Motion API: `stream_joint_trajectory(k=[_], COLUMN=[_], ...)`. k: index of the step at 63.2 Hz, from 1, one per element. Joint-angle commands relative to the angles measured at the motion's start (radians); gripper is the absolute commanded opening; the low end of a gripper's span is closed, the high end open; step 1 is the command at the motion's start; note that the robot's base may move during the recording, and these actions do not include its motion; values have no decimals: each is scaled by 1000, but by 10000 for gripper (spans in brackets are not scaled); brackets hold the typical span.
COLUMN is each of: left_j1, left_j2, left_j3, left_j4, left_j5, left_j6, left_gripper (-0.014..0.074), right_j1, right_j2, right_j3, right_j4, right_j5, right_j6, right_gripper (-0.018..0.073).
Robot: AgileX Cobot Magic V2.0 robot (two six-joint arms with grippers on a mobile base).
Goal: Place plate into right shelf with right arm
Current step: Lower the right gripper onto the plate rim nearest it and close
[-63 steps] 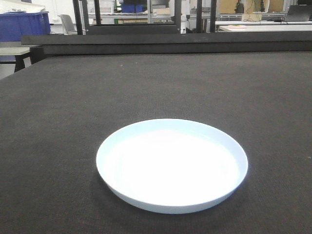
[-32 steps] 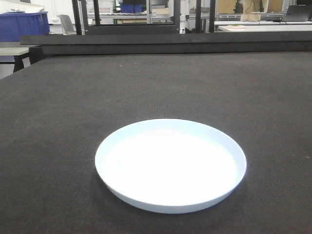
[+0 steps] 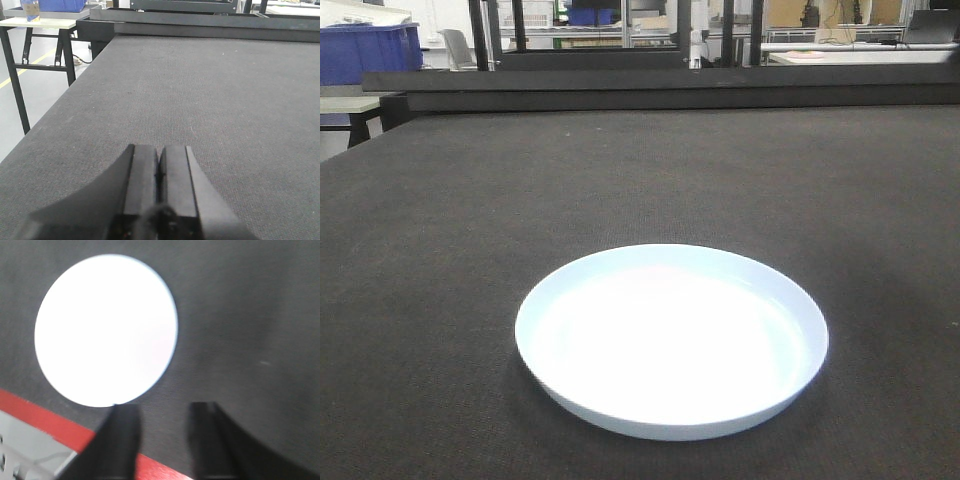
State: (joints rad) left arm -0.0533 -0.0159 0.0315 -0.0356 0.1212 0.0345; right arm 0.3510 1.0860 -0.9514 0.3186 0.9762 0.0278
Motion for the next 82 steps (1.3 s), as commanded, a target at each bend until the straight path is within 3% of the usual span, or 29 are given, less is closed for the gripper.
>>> stream_joint_trajectory(k=[1, 9, 38, 82], left_j1=[3, 3, 3, 3], left_j2=[-6, -6, -6, -6], left_j3=[10, 10, 10, 10], left_j4=[-6, -6, -6, -6], left_j5=[-86, -86, -86, -86], left_j6=[-3, -3, -3, -3], left_gripper=[-47, -47, -47, -47], right_j1=[53, 86, 86, 86], right_j2=[58, 158, 392, 475], right_j3=[-37, -37, -37, -37], right_j4=[32, 32, 35, 55], right_j5=[-89, -120, -188, -233], right_j6=[-18, -18, -18, -18], right_gripper=[538, 540, 540, 538])
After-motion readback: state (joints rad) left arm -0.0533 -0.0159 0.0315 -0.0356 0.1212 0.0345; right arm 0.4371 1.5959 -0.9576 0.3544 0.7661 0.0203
